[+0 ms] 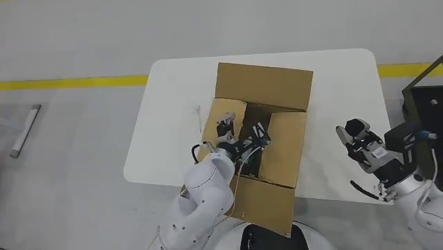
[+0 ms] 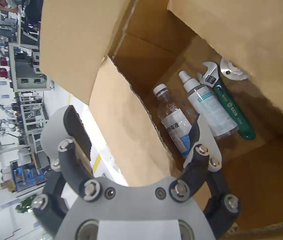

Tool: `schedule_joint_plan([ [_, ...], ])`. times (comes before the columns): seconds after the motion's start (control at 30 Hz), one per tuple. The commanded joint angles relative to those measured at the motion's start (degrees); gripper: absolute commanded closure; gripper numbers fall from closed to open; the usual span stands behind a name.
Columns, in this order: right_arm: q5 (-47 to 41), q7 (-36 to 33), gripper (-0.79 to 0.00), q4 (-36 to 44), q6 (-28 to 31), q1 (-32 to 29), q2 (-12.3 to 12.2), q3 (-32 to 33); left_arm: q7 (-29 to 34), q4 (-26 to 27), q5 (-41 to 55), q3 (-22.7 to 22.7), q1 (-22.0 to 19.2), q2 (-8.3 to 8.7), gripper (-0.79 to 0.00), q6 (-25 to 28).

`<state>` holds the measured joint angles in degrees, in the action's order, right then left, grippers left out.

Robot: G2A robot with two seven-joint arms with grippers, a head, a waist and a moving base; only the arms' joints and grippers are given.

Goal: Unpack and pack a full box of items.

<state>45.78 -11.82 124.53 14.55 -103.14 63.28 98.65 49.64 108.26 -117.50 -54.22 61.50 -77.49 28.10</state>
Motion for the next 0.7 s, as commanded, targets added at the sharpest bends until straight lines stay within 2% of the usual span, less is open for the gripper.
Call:
schedule_joint_plan([
  [0.0,0.29,-0.14,-0.280,0.18,0.22,0.02,0.04,-0.53,-0.24,-0.46,-0.76,-0.33,0.51,0.03,-0.369,-0.42],
  [0.03,0.40,-0.18,-0.283,0.23,0.30,0.05,0.06,-0.82,-0.27,-0.60,-1.68,-0.45,0.55,0.07,-0.212,-0.33],
  [0.07,0.60,-0.17,-0.280,0.22,0.27,0.10,0.08,-1.06,-0.56,-0.78,-3.02,-0.45,0.56,0.14,0.000,-0.10],
  [0.37,2.20,-0.16,-0.283,0.10,0.21,0.45,0.24,-2.09,-1.44,-0.16,-3.77,-1.96,1.71,0.00,0.000,-1.00],
  [0.67,0.42,0.55,-0.268,-1.48,-0.57,-0.06,0.37,0.62,0.86,1.64,6.57,-4.12,0.48,-1.50,0.000,-8.36],
])
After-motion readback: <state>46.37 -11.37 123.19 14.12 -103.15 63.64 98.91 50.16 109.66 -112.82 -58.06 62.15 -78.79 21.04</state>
